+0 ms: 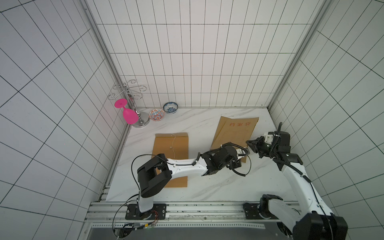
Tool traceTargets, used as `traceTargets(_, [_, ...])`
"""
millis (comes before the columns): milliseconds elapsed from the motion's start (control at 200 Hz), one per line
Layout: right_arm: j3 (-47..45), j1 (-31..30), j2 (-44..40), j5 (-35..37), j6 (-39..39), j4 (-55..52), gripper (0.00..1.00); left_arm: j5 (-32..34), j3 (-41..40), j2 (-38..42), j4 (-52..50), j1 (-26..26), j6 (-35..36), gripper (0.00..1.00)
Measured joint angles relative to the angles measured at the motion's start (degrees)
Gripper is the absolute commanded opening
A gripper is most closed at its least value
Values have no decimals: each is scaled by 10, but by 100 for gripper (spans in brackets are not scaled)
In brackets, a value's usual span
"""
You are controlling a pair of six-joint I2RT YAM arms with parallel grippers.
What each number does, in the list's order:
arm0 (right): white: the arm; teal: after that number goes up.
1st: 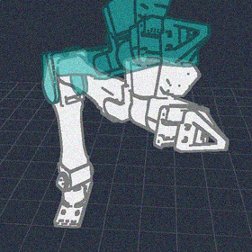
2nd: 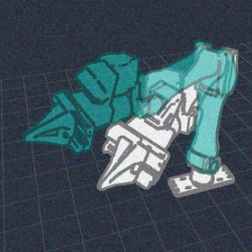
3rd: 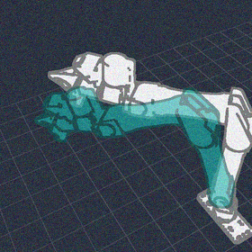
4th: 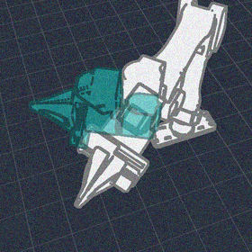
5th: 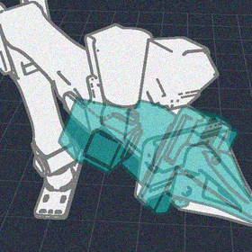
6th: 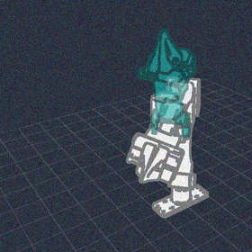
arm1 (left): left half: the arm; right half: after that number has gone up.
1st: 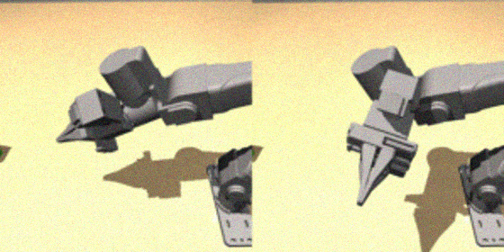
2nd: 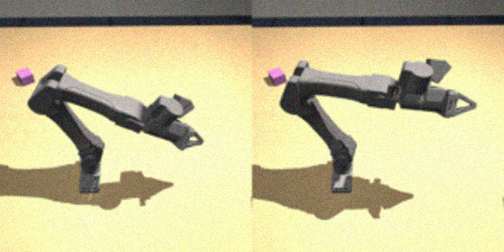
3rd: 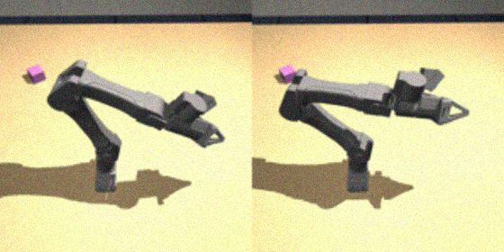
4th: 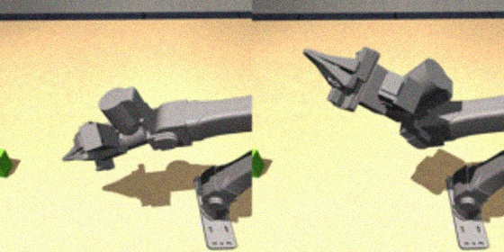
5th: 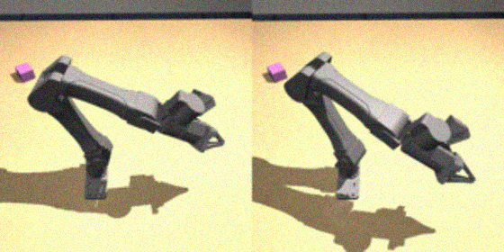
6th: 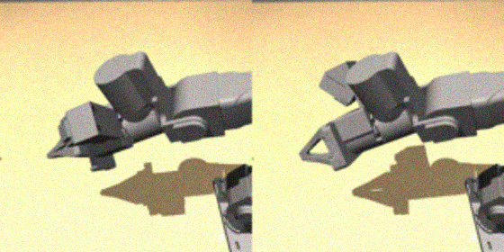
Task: Open the file bag
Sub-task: Pick up the file bag from the file bag.
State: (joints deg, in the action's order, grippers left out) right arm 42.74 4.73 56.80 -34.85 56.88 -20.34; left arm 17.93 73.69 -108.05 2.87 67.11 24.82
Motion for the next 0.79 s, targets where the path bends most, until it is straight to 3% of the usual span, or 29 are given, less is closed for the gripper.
traceTargets(150, [0,-5,-3,0,4,-5,0,62,16,-28,11,8,24,71])
traceTargets(290, [0,-7,-4,0,7,-10,0,94,24,-33,24,6,40,50])
traceTargets(465, [0,-8,-4,0,8,-15,0,109,28,-36,35,6,46,27])
traceTargets(610, [1,-8,-4,-1,9,-15,0,111,28,-36,35,6,43,0])
traceTargets(635, [1,-8,-4,-2,10,-15,0,110,28,-36,34,6,47,0])
traceTargets(695, [3,-10,-4,-1,10,-15,13,110,28,-36,34,6,45,0])
traceTargets(795, [10,-10,-4,0,7,-17,51,112,28,-36,35,4,36,0])
